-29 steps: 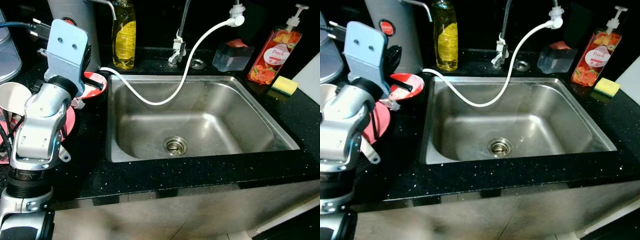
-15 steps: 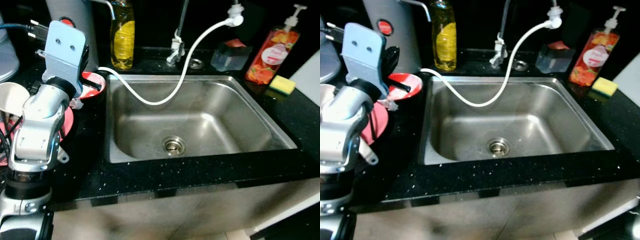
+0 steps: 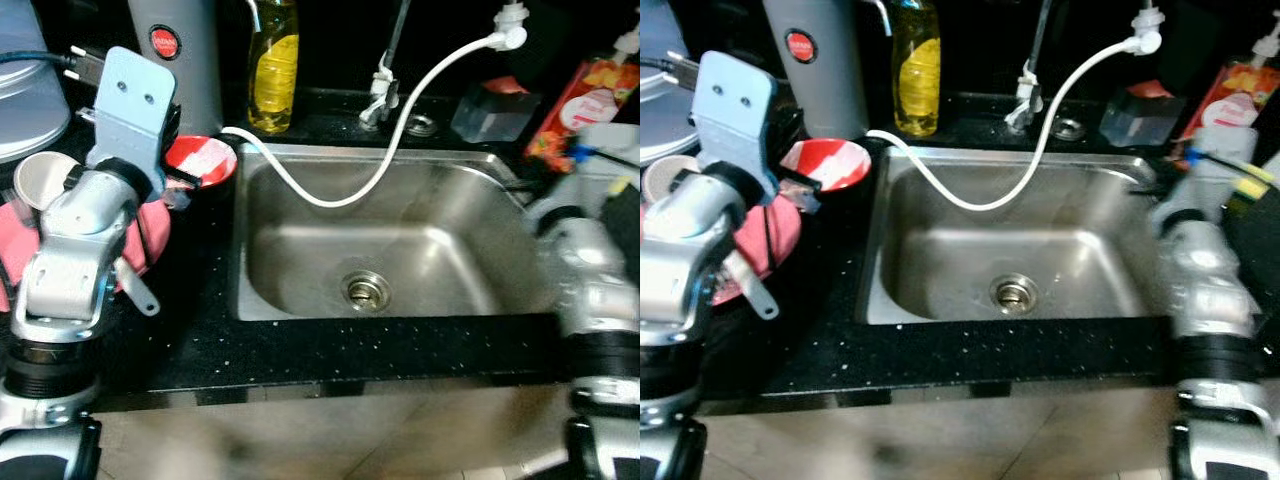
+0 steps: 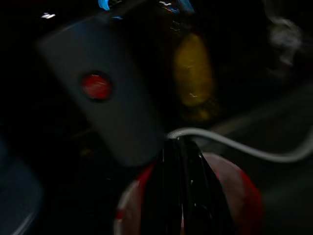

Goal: Kitchen organization

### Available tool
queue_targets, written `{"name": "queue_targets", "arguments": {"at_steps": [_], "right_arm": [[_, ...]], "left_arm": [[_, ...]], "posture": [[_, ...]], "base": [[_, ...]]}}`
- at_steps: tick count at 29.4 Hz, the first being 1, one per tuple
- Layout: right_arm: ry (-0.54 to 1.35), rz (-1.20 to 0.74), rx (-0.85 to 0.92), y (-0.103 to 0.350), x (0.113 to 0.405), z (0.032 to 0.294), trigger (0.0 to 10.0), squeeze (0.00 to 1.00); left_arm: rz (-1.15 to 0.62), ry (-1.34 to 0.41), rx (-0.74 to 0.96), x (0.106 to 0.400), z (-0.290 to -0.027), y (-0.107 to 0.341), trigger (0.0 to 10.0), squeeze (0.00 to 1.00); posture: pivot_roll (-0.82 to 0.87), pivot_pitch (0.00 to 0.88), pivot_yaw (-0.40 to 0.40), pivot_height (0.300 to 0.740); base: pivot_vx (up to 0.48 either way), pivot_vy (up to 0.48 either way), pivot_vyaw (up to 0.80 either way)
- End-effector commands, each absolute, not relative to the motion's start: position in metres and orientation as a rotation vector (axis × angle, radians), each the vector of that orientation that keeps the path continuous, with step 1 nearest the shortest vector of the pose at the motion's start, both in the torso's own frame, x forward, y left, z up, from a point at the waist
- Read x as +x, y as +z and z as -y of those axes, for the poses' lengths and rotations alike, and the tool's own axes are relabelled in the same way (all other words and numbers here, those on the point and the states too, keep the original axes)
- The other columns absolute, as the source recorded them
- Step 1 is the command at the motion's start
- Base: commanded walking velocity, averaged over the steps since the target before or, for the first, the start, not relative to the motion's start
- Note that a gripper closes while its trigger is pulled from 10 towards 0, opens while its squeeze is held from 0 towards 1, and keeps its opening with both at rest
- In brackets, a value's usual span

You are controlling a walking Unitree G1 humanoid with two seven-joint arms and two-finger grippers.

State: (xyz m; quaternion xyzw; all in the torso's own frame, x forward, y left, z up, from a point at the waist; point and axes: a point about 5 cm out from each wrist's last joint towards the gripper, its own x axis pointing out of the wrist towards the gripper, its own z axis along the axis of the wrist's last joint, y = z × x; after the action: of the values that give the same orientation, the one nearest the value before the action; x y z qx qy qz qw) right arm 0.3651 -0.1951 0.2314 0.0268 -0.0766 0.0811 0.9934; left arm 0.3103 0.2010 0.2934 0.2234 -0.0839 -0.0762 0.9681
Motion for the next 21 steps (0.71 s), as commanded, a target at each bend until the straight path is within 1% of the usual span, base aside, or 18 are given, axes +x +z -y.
{"name": "queue_targets", "arguments": {"at_steps": [1, 2, 3, 4, 5, 7, 12, 15, 16, 17, 18, 20, 21], "right_arm": [[0.242, 0.141, 0.091, 0.240, 0.366, 0.173, 10.0, 0.00], [0.316, 0.130, 0.123, 0.241, 0.364, 0.156, 10.0, 0.00], [0.316, 0.130, 0.123, 0.241, 0.364, 0.156, 10.0, 0.00], [0.483, 0.144, 0.069, 0.243, 0.354, 0.129, 10.0, 0.00], [0.531, 0.154, 0.042, 0.243, 0.351, 0.122, 10.0, 0.00], [0.546, 0.161, -0.007, 0.243, 0.350, 0.118, 10.0, 0.00], [0.547, 0.171, -0.012, 0.245, 0.351, 0.114, 10.0, 0.00], [0.561, 0.167, -0.010, 0.246, 0.349, 0.110, 10.0, 0.00], [0.563, 0.165, -0.009, 0.246, 0.348, 0.109, 10.0, 0.00], [0.566, 0.165, -0.007, 0.247, 0.348, 0.109, 10.0, 0.81], [0.566, 0.166, 0.000, 0.247, 0.348, 0.108, 10.0, 1.00], [0.594, 0.177, 0.011, 0.249, 0.347, 0.105, 10.0, 1.00], [0.594, 0.177, 0.011, 0.249, 0.347, 0.105, 10.0, 1.00]], "left_arm": [[0.102, -0.221, 0.487, 0.308, -0.201, 0.282, 10.0, 0.00], [0.074, -0.274, 0.499, 0.306, -0.198, 0.277, 10.0, 0.00], [0.074, -0.274, 0.499, 0.306, -0.198, 0.277, 10.0, 0.00], [0.031, -0.329, 0.480, 0.304, -0.196, 0.272, 10.0, 0.00], [0.016, -0.341, 0.472, 0.304, -0.197, 0.270, 10.0, 0.00], [-0.010, -0.378, 0.463, 0.304, -0.197, 0.268, 10.0, 0.00], [-0.034, -0.436, 0.426, 0.302, -0.202, 0.271, 10.0, 0.00], [-0.063, -0.467, 0.420, 0.306, -0.215, 0.277, 10.0, 0.00], [-0.077, -0.485, 0.419, 0.309, -0.218, 0.278, 10.0, 1.00], [-0.091, -0.499, 0.407, 0.311, -0.221, 0.277, 10.0, 1.00], [-0.105, -0.504, 0.399, 0.314, -0.224, 0.277, 10.0, 1.00], [-0.136, -0.504, 0.362, 0.324, -0.229, 0.275, 10.0, 1.00], [-0.136, -0.504, 0.362, 0.324, -0.229, 0.275, 10.0, 1.00]], "posture": [[0.21, 0.000, -0.091, 0.740], [0.22, 0.000, -0.092, 0.740], [0.22, 0.000, -0.092, 0.740], [0.22, 0.000, -0.089, 0.740], [0.22, 0.000, -0.089, 0.740], [0.22, 0.000, -0.089, 0.740], [0.22, 0.000, -0.084, 0.740], [0.23, 0.000, -0.087, 0.740], [0.24, 0.000, -0.087, 0.740], [0.24, 0.000, -0.087, 0.740], [0.24, 0.000, -0.087, 0.740], [0.24, 0.000, -0.091, 0.740], [0.24, 0.000, -0.091, 0.740]], "base": [[0.000, 0.000, 0.00], [0.000, 0.000, 0.00], [0.000, 0.000, 0.00], [0.000, 0.000, 0.00], [0.000, 0.000, 0.00], [0.000, 0.000, 0.00], [0.000, 0.000, 0.00], [0.000, 0.000, 0.00], [0.000, 0.000, 0.00], [0.000, 0.000, 0.00], [0.000, 0.000, 0.00], [0.000, 0.000, 0.00], [0.000, 0.000, 0.00]]}}
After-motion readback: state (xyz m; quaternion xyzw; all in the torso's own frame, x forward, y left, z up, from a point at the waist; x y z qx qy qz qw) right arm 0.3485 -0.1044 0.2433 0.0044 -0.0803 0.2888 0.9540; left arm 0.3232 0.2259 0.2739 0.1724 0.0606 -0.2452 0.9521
